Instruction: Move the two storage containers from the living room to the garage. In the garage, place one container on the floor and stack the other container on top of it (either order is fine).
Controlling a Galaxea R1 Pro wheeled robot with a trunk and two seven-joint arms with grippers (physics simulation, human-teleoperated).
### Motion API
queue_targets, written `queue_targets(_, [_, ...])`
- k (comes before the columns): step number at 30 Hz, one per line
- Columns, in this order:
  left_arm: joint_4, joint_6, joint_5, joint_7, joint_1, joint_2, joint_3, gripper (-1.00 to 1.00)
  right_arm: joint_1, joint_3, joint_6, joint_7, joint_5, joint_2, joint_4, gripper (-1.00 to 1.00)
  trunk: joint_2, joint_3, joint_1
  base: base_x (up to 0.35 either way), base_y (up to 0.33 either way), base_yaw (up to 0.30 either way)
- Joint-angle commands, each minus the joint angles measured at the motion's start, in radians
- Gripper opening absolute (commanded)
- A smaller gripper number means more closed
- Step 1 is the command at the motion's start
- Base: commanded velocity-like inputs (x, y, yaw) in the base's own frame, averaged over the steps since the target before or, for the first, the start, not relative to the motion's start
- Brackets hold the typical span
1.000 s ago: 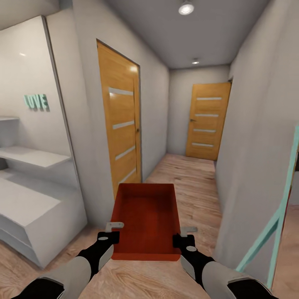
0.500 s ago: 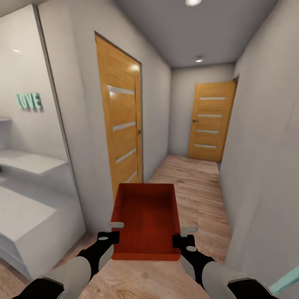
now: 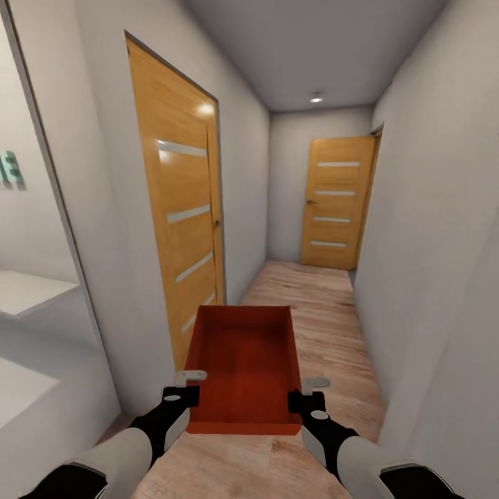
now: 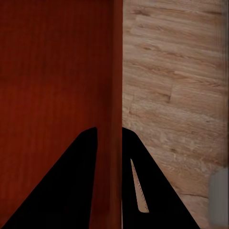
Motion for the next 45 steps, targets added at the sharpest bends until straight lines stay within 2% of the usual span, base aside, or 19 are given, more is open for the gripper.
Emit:
queue_targets(1, [-0.006, 0.005, -0.017, 0.033, -0.001, 0.001, 0.015, -1.0, -0.001, 0.012, -0.004, -0.054, -0.015, -0.01, 0.026, -1.0, -0.001, -0.001, 0.001, 0.324, 0.091, -0.243])
queue_targets(26, [-0.004, 0.005, -0.017, 0.033, -0.001, 0.001, 0.015, -1.0, -0.001, 0.012, -0.004, -0.055, -0.016, -0.011, 0.026, -1.0, -0.001, -0.001, 0.001, 0.324, 0.091, -0.243])
queue_targets(45, [-0.006, 0.005, -0.017, 0.033, -0.001, 0.001, 0.015, -1.0, -0.001, 0.012, -0.004, -0.052, -0.017, -0.012, 0.026, -1.0, -0.001, -0.001, 0.001, 0.324, 0.084, -0.018])
